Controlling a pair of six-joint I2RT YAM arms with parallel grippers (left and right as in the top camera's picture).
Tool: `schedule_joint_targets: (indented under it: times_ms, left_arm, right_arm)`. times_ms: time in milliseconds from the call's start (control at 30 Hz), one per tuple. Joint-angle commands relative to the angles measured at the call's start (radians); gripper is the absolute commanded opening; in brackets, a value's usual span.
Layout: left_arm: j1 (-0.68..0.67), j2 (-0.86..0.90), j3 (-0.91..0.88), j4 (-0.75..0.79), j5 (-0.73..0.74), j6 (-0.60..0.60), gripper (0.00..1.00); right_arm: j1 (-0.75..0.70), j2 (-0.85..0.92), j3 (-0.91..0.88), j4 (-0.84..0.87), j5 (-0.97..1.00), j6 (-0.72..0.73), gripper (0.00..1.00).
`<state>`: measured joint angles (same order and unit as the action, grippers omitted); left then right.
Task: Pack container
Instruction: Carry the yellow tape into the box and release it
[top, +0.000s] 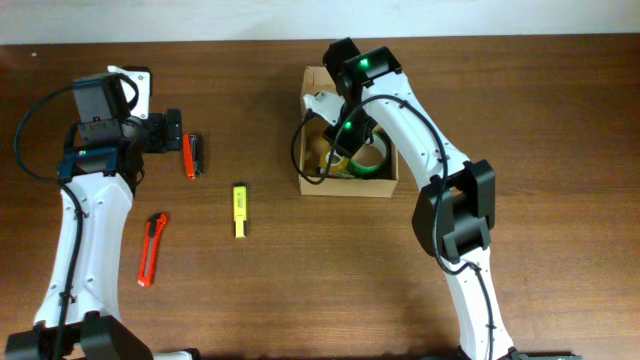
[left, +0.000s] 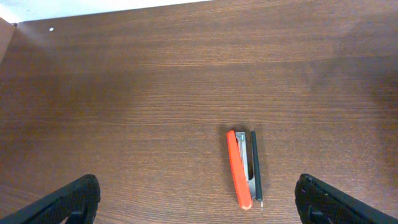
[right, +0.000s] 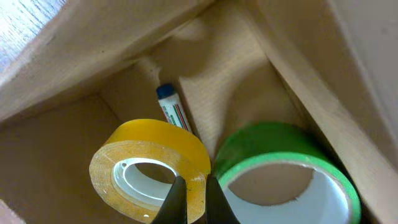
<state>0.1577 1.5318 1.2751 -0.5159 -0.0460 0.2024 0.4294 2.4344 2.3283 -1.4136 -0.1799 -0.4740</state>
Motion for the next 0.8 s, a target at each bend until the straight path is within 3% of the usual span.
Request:
schedule_joint_targets:
  times_ms: [0,533,567,600,767]
  left_arm:
    - [0.004,0.011,0.02,-0.001,-0.003,0.016,0.99]
    - [0.004,0.011,0.02,-0.001,-0.003,0.017,1.0]
    - [0.004,0.011,0.02,-0.001,-0.003,0.017,1.0]
    - [0.004,0.011,0.02,-0.001,-0.003,0.017,1.0]
    - [0.004,0.011,0.02,-0.001,-0.003,0.017,1.0]
  right_arm:
    - [0.005,0.021,0.024,0.001,-0.053,-0.017,0.03]
    - [0.042,0.06,0.018,-0.005,-0.052,-0.015,0.04]
    - [0.042,0.06,0.018,-0.005,-0.048,-0.007,0.32]
    - [0.042,0.06,0.018,-0.005,-0.044,0.001,0.5]
    - [0.041,0.057,0.019,-0.005,-0.045,0.008,0.66]
